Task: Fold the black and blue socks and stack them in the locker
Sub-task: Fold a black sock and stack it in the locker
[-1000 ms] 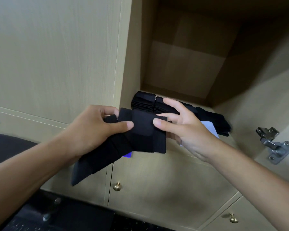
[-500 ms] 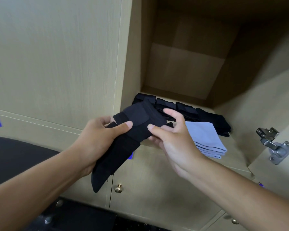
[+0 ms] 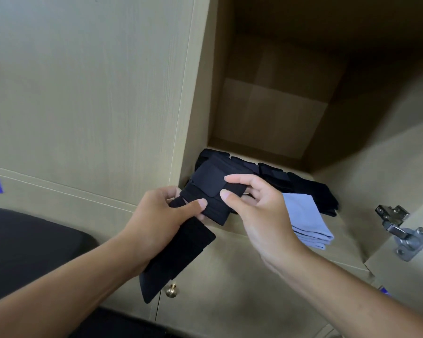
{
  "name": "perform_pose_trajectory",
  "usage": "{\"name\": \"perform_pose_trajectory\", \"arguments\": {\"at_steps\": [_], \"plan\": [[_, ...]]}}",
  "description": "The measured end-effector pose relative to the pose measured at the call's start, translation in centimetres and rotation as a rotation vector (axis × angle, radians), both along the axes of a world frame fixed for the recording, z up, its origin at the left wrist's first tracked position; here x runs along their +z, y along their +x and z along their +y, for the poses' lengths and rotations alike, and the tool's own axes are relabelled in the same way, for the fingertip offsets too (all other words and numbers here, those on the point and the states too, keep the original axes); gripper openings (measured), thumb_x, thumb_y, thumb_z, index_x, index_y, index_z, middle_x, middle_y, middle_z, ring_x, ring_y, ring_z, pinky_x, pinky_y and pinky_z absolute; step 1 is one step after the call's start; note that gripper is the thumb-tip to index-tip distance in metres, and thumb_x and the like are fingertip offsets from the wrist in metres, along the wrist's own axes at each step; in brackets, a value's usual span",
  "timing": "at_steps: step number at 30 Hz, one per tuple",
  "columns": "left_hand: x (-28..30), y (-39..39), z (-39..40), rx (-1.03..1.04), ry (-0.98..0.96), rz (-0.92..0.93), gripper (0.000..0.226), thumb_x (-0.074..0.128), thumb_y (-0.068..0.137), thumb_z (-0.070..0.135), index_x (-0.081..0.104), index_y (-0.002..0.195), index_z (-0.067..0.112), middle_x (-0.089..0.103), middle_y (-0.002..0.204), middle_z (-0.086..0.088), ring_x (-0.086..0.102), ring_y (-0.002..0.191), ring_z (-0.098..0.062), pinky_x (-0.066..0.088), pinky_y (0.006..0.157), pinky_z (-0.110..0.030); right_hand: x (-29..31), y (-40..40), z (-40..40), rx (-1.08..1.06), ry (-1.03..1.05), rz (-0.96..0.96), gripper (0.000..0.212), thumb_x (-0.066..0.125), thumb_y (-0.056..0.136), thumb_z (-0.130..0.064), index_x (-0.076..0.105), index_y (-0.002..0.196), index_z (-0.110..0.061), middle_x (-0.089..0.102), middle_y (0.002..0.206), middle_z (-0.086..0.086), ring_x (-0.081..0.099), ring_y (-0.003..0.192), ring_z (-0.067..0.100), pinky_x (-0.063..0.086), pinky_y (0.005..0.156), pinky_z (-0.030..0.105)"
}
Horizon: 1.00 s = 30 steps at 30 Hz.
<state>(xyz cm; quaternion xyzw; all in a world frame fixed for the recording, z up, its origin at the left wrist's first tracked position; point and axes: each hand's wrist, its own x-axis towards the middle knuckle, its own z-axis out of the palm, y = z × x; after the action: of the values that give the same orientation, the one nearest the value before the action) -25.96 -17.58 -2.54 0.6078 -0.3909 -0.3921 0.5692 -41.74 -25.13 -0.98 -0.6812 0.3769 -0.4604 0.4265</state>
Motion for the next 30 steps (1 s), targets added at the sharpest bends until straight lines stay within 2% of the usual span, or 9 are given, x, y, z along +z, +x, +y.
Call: {"name": "perform_pose_trajectory", "arguments": {"at_steps": [2,3,6,10,13,16,18,19,30], "plan": [[0.0,0.2,-0.1,0.023,0.009,-0.029,0.027,0.078,0.087,0.036,0.072,0.079,0.011,0.077,0.084,-0.011,0.067,0.061,-0.015,0.052,0.056,-0.026,0.8,-0.1,-0.6,-0.022,-0.042,-0.004,0.019,0.074,0.088,-0.011,0.075,0.097,-0.029,0.058,0.074,0.012,0.048,0.066,0.023,0.043,0.070,0.022],[-0.1,0.3,-0.2,0.040,0.012,-0.035,0.027,0.079,0.086,0.037,0.071,0.076,0.013,0.077,0.085,-0.010,0.069,0.064,-0.018,0.055,0.059,-0.029,1.2,-0.1,-1.2,-0.035,-0.051,-0.011,0.020,0.073,0.090,-0.010,0.076,0.097,-0.028,0.065,0.079,0.007,0.053,0.069,0.020,0.045,0.070,0.020],[-0.5,1.1,-0.7,0.107,0.018,-0.068,0.028,0.079,0.086,0.037,0.069,0.071,0.017,0.078,0.083,-0.005,0.073,0.075,-0.028,0.058,0.069,-0.038,1.9,-0.2,-3.7,-0.066,-0.020,-0.026,0.021,0.069,0.093,-0.011,0.078,0.100,-0.029,0.075,0.102,-0.006,0.066,0.100,0.011,0.052,0.090,0.023],[-1.0,2.0,-1.1,0.183,0.041,-0.297,0.028,0.078,0.086,0.041,0.067,0.073,0.020,0.074,0.078,0.004,0.066,0.070,-0.016,0.045,0.061,-0.027,2.1,0.3,-8.1,-0.107,0.129,-0.059,0.021,0.069,0.094,-0.008,0.078,0.097,-0.027,0.073,0.110,-0.003,0.064,0.114,0.013,0.045,0.102,0.028],[-1.2,2.2,-1.2,0.208,0.056,-0.390,0.027,0.077,0.087,0.042,0.066,0.073,0.021,0.072,0.075,0.006,0.062,0.066,-0.009,0.040,0.056,-0.024,2.0,1.1,-11.7,-0.080,0.232,-0.088,0.021,0.069,0.093,-0.004,0.079,0.093,-0.023,0.072,0.117,0.008,0.065,0.117,0.025,0.048,0.109,0.044],[-1.3,2.4,-1.3,0.212,0.061,-0.417,0.026,0.076,0.087,0.041,0.066,0.073,0.022,0.072,0.074,0.006,0.064,0.067,-0.009,0.042,0.057,-0.025,2.3,2.4,-14.4,-0.058,0.265,-0.044,0.026,0.062,0.096,0.002,0.075,0.102,-0.019,0.071,0.120,0.012,0.066,0.111,0.024,0.056,0.091,0.034],[-1.4,2.5,-1.4,0.209,0.059,-0.427,0.026,0.076,0.087,0.042,0.066,0.072,0.023,0.073,0.074,0.006,0.064,0.067,-0.009,0.044,0.057,-0.025,2.6,3.5,-15.8,-0.050,0.292,-0.024,0.028,0.058,0.098,0.004,0.073,0.106,-0.018,0.070,0.121,0.013,0.066,0.100,0.021,0.050,0.069,0.024],[-1.5,2.6,-1.5,0.209,0.057,-0.434,0.026,0.076,0.087,0.042,0.066,0.073,0.023,0.073,0.074,0.006,0.064,0.067,-0.008,0.044,0.058,-0.025,2.7,4.0,-16.4,-0.058,0.296,-0.002,0.029,0.057,0.098,0.003,0.073,0.109,-0.018,0.070,0.120,0.013,0.066,0.099,0.020,0.047,0.066,0.023],[-2.1,3.1,-1.9,0.191,0.071,-0.472,0.024,0.075,0.086,0.043,0.066,0.071,0.027,0.073,0.073,0.006,0.066,0.068,-0.011,0.050,0.061,-0.029,2.7,7.5,-20.8,-0.079,0.294,0.140,0.035,0.056,0.097,0.006,0.070,0.120,-0.016,0.067,0.116,0.008,0.062,0.102,0.016,0.046,0.064,0.021]]}}
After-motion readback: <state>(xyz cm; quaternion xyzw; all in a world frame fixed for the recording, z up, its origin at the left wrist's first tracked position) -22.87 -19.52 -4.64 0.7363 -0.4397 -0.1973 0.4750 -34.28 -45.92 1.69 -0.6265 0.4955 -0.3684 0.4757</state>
